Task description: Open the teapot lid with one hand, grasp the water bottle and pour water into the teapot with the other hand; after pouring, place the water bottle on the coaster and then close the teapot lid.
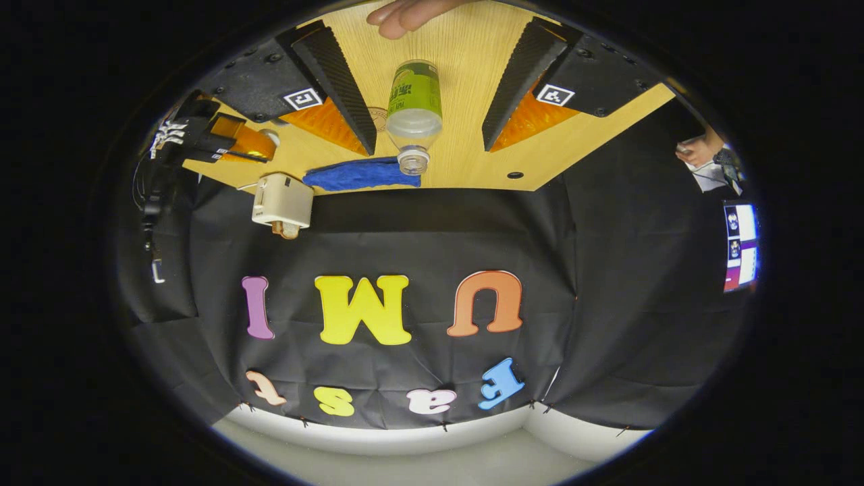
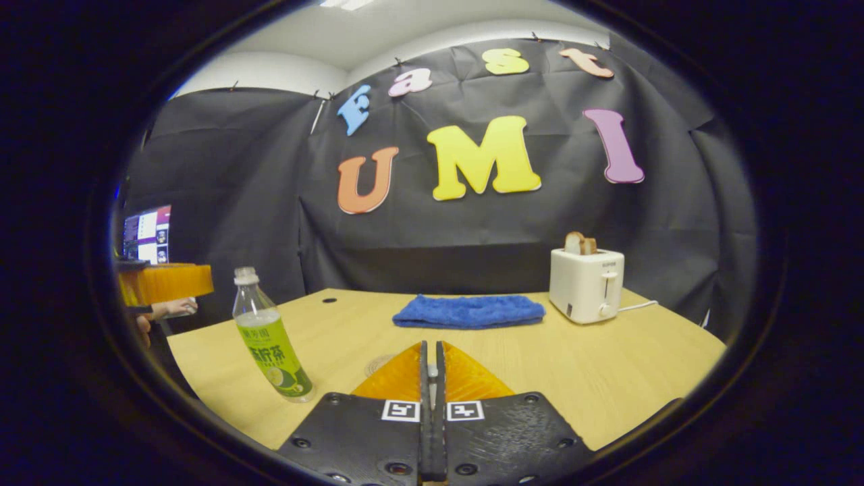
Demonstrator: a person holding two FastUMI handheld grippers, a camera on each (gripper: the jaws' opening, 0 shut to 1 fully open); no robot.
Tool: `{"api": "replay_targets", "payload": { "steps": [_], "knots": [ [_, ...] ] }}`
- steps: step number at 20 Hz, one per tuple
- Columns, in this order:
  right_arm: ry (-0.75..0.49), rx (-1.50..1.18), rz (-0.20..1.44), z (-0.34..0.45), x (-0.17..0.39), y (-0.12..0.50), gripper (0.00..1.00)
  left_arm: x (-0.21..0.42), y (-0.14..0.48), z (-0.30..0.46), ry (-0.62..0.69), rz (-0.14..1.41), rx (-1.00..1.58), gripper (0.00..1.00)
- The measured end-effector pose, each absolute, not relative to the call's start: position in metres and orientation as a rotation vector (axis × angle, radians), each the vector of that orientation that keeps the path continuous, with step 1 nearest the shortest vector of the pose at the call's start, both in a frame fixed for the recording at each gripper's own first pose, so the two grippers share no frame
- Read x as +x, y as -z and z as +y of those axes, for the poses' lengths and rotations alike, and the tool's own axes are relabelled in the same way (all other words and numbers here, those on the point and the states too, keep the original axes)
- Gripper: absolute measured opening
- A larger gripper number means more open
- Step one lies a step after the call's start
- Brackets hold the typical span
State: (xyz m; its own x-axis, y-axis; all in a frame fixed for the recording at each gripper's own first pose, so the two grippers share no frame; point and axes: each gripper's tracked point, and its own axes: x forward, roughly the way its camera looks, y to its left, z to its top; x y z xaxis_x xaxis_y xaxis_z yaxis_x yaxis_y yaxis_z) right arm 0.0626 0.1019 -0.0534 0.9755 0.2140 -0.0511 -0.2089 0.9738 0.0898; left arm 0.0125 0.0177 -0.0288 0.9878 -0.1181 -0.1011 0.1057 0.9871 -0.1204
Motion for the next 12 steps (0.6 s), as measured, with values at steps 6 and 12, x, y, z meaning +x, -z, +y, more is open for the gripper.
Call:
{"api": "replay_targets", "payload": {
  "steps": [6, 12],
  "knots": [
    [-0.213, 0.092, 0.012, 0.083, 0.029, 0.031, 0.0, 0.021, 0.039, 0.012, 0.189, 0.113, -0.178, 0.98],
    [-0.215, 0.069, 0.004, 0.072, 0.018, 0.034, 0.0, 0.031, 0.049, -0.016, 0.274, 0.047, -0.089, 0.95]
  ]
}}
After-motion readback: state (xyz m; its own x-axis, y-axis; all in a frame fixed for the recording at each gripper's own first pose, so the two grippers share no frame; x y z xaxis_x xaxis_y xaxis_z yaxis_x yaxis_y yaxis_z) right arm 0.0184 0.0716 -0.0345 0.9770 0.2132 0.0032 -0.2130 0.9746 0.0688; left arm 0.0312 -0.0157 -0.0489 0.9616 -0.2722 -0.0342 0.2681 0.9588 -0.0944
